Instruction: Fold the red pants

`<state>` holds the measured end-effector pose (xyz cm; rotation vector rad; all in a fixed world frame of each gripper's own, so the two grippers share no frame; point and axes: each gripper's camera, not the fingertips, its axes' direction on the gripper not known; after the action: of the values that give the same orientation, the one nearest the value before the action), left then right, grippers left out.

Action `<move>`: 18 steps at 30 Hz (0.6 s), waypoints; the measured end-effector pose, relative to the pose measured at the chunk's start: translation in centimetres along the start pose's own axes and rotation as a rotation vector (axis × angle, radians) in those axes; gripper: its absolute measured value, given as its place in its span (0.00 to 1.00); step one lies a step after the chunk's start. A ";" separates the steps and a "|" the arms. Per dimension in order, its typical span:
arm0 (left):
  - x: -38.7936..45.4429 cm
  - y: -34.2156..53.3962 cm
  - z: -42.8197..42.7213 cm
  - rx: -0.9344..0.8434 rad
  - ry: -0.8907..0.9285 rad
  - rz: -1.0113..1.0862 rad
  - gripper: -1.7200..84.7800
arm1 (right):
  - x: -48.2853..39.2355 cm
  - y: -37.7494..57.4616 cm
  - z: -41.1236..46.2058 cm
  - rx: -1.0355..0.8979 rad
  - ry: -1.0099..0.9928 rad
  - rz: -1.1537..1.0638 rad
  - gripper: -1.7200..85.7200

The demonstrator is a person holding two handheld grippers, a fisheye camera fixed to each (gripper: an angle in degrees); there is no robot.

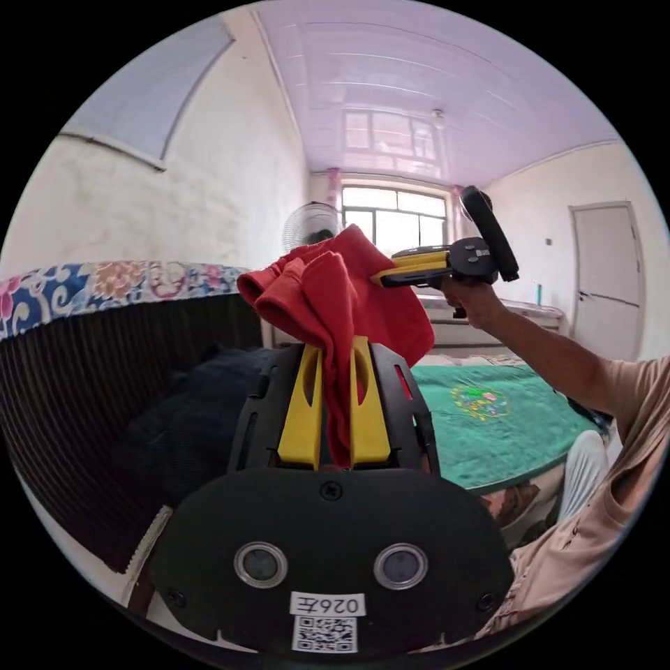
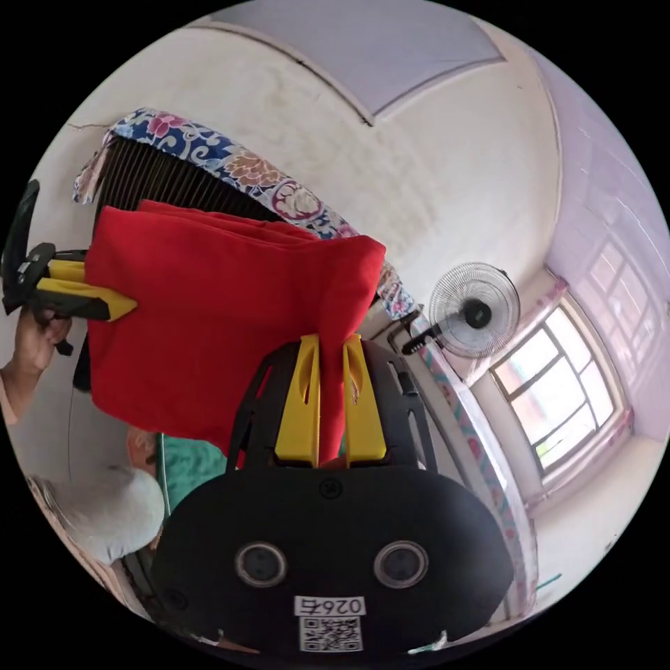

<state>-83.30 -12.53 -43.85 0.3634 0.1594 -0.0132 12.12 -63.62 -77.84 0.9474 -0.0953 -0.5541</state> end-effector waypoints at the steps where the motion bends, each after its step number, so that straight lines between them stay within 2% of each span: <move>1: -3.5 -0.4 0.5 -0.012 -0.050 -0.060 0.09 | -0.2 -3.5 2.8 -0.005 -0.016 -0.013 0.03; 3: -9.0 -0.6 2.0 -0.087 -0.120 -0.156 0.09 | -0.6 -7.8 7.6 -0.036 -0.051 -0.008 0.04; 4: -12.7 -0.3 2.9 -0.174 -0.147 -0.230 0.09 | -0.5 -9.9 10.6 -0.100 -0.064 0.057 0.03; 6: -16.7 0.4 2.0 -0.237 -0.183 -0.330 0.09 | -0.5 -11.1 13.3 -0.147 -0.085 0.140 0.02; 8: -17.8 0.7 -2.0 -0.146 -0.207 -0.345 0.04 | -0.4 -10.5 13.8 -0.115 -0.171 0.177 0.03; 10: -16.2 -0.1 -8.5 0.094 -0.297 -0.314 0.02 | -0.6 -8.5 13.7 -0.098 -0.289 0.152 0.01; 12: -13.7 -1.5 -11.3 0.301 -0.352 -0.236 0.01 | -0.5 -6.2 13.7 -0.080 -0.315 0.174 0.01; 13: -12.0 -2.5 -11.7 0.413 -0.338 -0.143 0.01 | -0.4 -4.6 14.0 -0.087 -0.340 0.196 0.00; 15: -10.7 -3.9 -9.8 0.497 -0.304 -0.029 0.01 | -0.2 -2.5 14.9 -0.145 -0.386 0.221 0.00; 17: -11.7 -6.5 -4.7 0.319 -0.287 -0.011 0.01 | -0.1 -0.2 15.5 -0.219 -0.435 0.230 0.00; 18: -13.0 -8.2 0.3 0.085 -0.263 0.005 0.01 | 0.6 1.3 14.7 -0.223 -0.444 0.267 0.00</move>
<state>-96.38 -20.51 -44.40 0.4435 -0.1030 -0.0623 8.56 -74.23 -68.23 0.5708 -0.5402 -0.5068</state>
